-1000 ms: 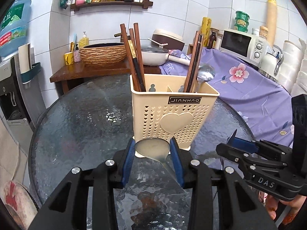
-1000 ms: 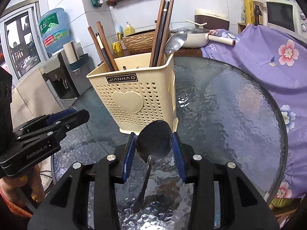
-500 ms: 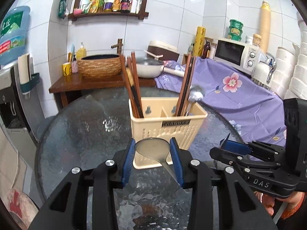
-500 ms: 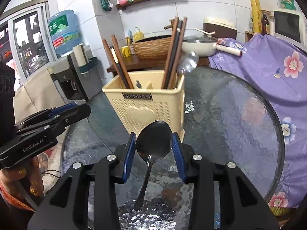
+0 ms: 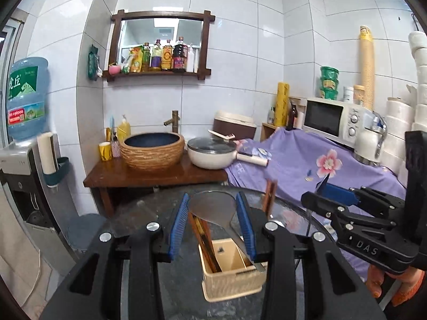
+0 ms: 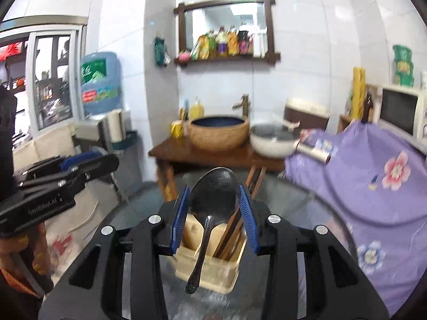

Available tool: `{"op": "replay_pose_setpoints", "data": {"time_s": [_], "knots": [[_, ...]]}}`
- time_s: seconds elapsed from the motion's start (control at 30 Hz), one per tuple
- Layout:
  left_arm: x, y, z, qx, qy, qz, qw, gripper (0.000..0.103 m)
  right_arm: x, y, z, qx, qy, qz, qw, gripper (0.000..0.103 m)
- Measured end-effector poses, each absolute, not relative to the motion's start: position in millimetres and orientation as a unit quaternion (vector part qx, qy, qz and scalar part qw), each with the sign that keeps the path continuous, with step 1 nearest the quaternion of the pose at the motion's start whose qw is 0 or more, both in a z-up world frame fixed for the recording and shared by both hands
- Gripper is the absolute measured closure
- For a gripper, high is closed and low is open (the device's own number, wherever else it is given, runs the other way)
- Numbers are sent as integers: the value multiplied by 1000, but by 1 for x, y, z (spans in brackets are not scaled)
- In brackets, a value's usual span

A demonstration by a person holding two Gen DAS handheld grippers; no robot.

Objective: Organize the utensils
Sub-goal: 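Raise the spoon above the holder and lower it in, handle first, then open the right tool to release the spoon into the holder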

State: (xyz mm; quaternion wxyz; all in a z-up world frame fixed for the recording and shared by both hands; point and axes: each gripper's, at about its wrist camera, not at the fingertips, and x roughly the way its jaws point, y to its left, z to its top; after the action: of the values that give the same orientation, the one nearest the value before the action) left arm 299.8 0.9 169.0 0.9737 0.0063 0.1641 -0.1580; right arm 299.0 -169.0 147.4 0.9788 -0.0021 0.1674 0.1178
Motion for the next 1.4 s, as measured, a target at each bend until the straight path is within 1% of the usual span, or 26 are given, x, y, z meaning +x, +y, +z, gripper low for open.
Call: {"op": "replay_pose_setpoints", "data": {"time_s": [0.07, 0.13, 0.2, 0.33, 0.47, 0.73, 0.9, 1.2, 1.33, 1.37, 1.4], "knots": [[314, -3, 173, 13, 163, -145, 976, 67, 308, -165, 158, -20, 140, 97, 985, 64], [324, -6, 173, 19, 166, -134, 977, 67, 318, -161, 159, -33, 132, 79, 988, 64], [333, -10, 166, 25, 172, -127, 977, 67, 326, -160, 155, -33, 129, 70, 989, 64], [342, -15, 139, 41, 181, -111, 976, 67, 336, -158, 129, -37, 120, 50, 991, 64], [348, -24, 107, 56, 203, -106, 972, 67, 347, -161, 95, -35, 142, 44, 988, 64], [354, -34, 68, 77, 220, -101, 967, 66, 354, -166, 44, -27, 169, 40, 984, 64], [358, -32, 52, 77, 236, -102, 963, 67, 356, -171, 27, -23, 182, 46, 982, 64], [359, -35, 35, 98, 251, -107, 957, 66, 353, -168, 20, -34, 183, 56, 981, 64], [356, -34, 37, 96, 248, -106, 958, 66, 351, -170, 22, -28, 182, 59, 981, 62], [355, -33, 39, 96, 246, -107, 959, 64, 350, -170, 24, -26, 182, 61, 981, 60], [353, -33, 40, 96, 244, -107, 959, 57, 349, -172, 25, -22, 180, 63, 981, 52]]}}
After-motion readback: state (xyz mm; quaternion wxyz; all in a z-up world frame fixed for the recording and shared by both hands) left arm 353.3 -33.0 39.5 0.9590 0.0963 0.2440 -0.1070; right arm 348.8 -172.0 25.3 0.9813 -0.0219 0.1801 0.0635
